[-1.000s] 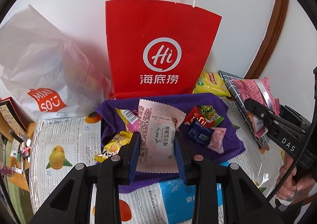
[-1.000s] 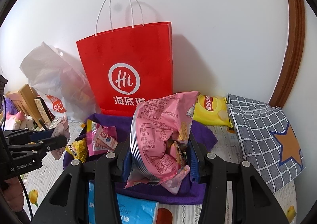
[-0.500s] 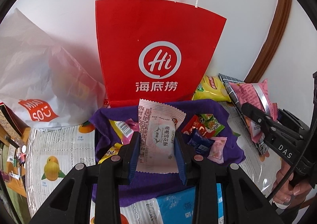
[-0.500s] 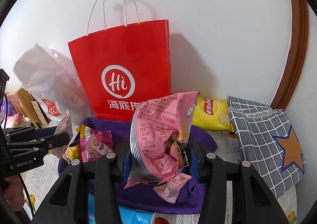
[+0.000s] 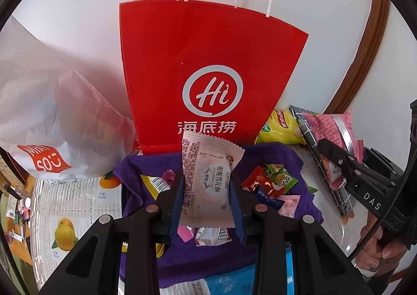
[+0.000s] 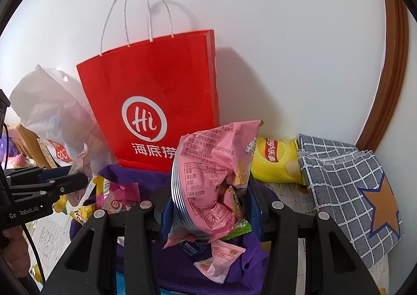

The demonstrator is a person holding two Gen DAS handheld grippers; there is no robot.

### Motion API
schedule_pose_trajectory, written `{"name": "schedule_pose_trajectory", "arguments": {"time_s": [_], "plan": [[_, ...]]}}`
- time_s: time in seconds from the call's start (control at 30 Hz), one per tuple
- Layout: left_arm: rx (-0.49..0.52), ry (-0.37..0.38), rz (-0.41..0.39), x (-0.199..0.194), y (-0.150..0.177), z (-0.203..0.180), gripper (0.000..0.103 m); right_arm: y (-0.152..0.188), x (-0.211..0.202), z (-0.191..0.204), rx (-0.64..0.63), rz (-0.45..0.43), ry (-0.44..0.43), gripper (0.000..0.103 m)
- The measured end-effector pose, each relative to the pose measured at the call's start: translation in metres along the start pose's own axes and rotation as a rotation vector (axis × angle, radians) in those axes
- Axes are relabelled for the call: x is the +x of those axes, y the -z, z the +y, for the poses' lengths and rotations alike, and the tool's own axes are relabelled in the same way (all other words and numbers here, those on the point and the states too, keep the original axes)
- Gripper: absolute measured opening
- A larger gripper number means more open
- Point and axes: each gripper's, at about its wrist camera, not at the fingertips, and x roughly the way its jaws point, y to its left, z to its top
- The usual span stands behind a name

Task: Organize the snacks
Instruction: 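Carry the pink chip bag and pink candy packet up over the purple towel, then lower both held packets onto the towel among the other snacks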

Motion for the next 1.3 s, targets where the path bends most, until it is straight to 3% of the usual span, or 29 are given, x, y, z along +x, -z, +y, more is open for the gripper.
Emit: {"name": "schedule_pose_trajectory", "arguments": {"time_s": [0.73,1.3], "plan": [[-0.072,0.003,0.056,0.035,0.006,0.031,0.032,0.012,0.038,-0.031,0.019,0.076,0.039,0.047],[-0.044,-0.014,0.125,0.057,0.011,0.022,0.032,0.028,0.065,-0.013,-0.053,0.152,0.016,0.047]]}}
